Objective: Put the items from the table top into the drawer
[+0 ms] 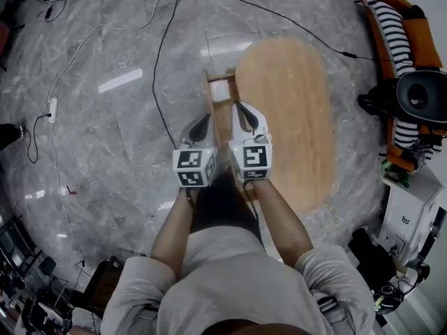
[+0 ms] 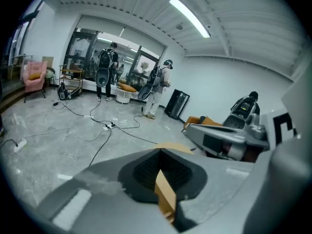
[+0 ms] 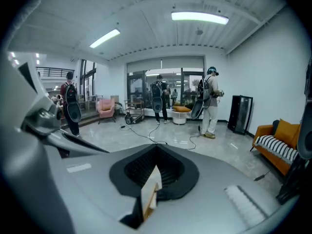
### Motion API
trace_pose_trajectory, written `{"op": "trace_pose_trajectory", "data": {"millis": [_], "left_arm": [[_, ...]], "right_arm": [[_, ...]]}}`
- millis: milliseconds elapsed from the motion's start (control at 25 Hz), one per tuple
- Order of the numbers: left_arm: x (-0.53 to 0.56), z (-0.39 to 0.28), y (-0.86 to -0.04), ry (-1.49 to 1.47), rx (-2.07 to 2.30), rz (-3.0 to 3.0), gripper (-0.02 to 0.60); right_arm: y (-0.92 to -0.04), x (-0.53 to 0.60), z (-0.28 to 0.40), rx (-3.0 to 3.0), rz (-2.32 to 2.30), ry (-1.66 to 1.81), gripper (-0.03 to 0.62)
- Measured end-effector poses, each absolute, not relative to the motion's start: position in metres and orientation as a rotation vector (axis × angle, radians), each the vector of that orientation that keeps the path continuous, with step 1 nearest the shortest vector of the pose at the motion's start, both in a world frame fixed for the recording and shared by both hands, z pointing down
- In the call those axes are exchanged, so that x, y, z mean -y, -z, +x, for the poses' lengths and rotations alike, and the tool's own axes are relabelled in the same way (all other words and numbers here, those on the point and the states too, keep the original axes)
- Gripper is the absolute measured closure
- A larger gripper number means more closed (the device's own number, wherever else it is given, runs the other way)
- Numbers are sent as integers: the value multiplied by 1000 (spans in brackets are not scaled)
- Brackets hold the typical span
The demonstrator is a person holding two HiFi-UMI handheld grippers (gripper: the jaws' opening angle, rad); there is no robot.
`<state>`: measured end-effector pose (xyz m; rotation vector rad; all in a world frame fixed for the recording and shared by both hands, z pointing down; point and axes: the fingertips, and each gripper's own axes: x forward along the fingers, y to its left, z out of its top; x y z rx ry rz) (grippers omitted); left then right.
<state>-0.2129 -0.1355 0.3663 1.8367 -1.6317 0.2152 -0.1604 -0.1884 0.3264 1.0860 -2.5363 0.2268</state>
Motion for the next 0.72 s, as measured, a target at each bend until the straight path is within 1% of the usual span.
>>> {"op": "trace_pose_trajectory", "data": {"millis": [120, 320, 480, 720], "left_arm": [[131, -214, -330, -235, 1661, 1880, 561], [112, -206, -266, -159, 1733, 1978, 561], [108, -187, -242, -135, 1728, 1979, 561], [110, -150, -202, -160, 1719, 2125, 561]], "right_arm": [[-292, 171, -150, 2558, 1116, -188, 588], [-240, 136, -144, 2646, 1111, -144, 588], [-192, 124, -129, 2687, 1118, -64, 588], [-170, 120, -92, 2689, 1165, -17, 588]]}}
